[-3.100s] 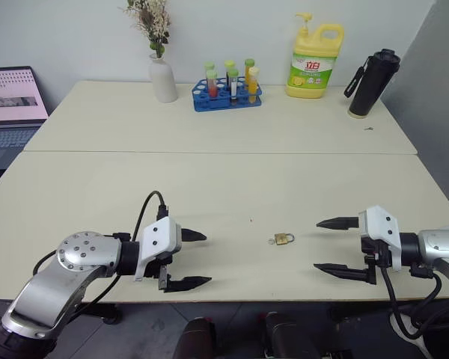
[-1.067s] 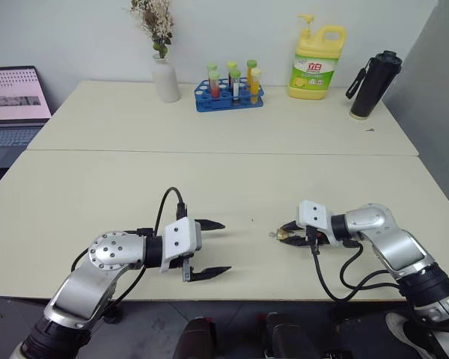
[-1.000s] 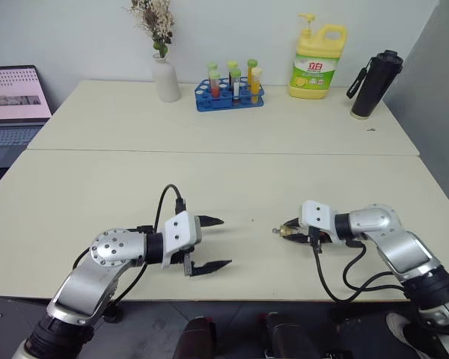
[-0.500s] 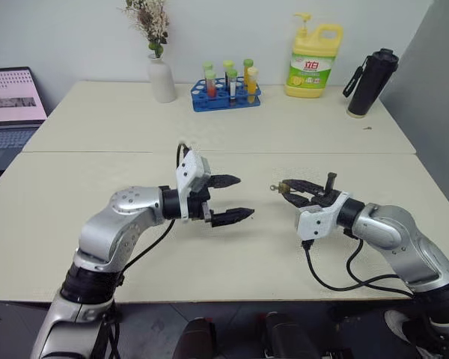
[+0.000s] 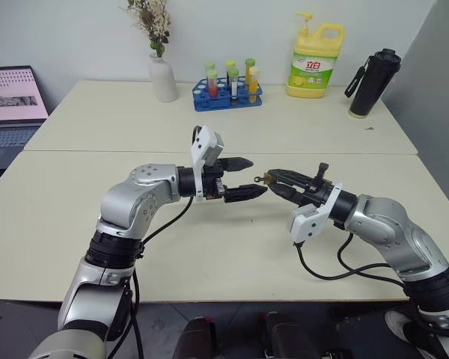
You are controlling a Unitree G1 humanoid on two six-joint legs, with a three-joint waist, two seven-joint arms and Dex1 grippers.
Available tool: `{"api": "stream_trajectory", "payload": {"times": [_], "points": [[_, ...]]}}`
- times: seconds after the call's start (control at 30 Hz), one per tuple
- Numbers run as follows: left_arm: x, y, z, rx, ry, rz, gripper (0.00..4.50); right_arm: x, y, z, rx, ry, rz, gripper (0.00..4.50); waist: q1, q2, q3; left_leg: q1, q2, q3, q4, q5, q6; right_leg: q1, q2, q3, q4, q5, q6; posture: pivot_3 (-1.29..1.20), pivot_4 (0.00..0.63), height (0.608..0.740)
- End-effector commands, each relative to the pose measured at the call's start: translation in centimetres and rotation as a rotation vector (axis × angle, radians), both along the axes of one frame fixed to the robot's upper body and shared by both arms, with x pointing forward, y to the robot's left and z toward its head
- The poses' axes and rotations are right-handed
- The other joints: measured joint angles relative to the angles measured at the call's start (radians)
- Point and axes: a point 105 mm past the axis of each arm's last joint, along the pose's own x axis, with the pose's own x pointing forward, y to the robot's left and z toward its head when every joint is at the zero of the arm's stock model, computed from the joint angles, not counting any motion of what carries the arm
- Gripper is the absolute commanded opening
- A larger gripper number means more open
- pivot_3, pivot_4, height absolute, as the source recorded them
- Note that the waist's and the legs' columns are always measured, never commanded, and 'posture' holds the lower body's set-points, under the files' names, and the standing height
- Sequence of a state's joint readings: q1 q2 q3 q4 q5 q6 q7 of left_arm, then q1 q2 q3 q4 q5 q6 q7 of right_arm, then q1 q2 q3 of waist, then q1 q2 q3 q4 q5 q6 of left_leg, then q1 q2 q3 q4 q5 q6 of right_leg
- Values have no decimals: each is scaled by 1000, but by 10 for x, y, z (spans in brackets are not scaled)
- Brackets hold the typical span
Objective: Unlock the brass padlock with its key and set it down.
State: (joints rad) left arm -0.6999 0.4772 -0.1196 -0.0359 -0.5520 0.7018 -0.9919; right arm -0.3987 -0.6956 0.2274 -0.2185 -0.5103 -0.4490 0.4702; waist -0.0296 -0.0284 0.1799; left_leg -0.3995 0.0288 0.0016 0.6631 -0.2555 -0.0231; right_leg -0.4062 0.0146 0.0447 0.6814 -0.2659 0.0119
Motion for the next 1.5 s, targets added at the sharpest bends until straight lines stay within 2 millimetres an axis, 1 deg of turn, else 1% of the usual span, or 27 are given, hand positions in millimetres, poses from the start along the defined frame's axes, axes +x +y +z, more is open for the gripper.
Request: {"api": "stream_trajectory", "payload": {"times": [0.03, 0.13, 0.4, 0.53, 0.57, 1.0, 1.1, 1.33, 1.5], "points": [[-2, 1, 14, -33, -23, -28, 4500, -2, 1, 13, 30, -51, 11, 931, 0, 0, 0, 0, 0, 0, 0, 0, 0, 0, 0, 0, 0, 0, 0, 0, 150, 740], [-4, 0, 16, -44, -14, -47, 3915, -2, 1, 13, 34, -49, 12, 931, 0, 0, 0, 0, 0, 0, 0, 0, 0, 0, 0, 0, 0, 0, 0, 0, 150, 740], [-8, -2, 15, -36, -12, -98, 1328, -2, 0, 14, 50, -34, 12, 931, 0, 0, 0, 0, 0, 0, 0, 0, 0, 0, 0, 0, 0, 0, 0, 0, 150, 740], [-10, -2, 9, -9, -16, -112, 68, -2, 0, 14, 53, -32, 14, 931, 0, 0, 0, 0, 0, 0, 0, 0, 0, 0, 0, 0, 0, 0, 0, 0, 150, 740], [-10, -2, 8, -3, -15, -112, 0, -3, 0, 15, 55, -32, 16, 931, 0, 0, 0, 0, 0, 0, 0, 0, 0, 0, 0, 0, 0, 0, 0, 0, 150, 740], [-11, 0, 5, 2, -15, -123, 0, -2, 2, 18, 73, -24, 31, 931, 0, 0, 0, 0, 0, 0, 0, 0, 0, 0, 0, 0, 0, 0, 0, 0, 150, 740], [-13, -1, 7, -5, -39, -135, 0, -2, 3, 20, 80, -22, 36, 931, 0, 0, 0, 0, 0, 0, 0, 0, 0, 0, 0, 0, 0, 0, 0, 0, 150, 740], [-20, -6, 19, -23, -208, -176, 0, -3, 3, 23, 105, -20, 47, 931, 1, 0, 0, 0, 0, 0, 0, 0, 0, 0, 0, 0, 0, 1, -1, 0, 150, 740], [-25, -6, 18, 37, -381, -205, 0, -4, 4, 24, 114, -25, 56, 931, 1, 0, 0, 0, 0, 0, 0, 0, 0, 0, 0, 0, 0, 1, -1, 0, 150, 740]]}}
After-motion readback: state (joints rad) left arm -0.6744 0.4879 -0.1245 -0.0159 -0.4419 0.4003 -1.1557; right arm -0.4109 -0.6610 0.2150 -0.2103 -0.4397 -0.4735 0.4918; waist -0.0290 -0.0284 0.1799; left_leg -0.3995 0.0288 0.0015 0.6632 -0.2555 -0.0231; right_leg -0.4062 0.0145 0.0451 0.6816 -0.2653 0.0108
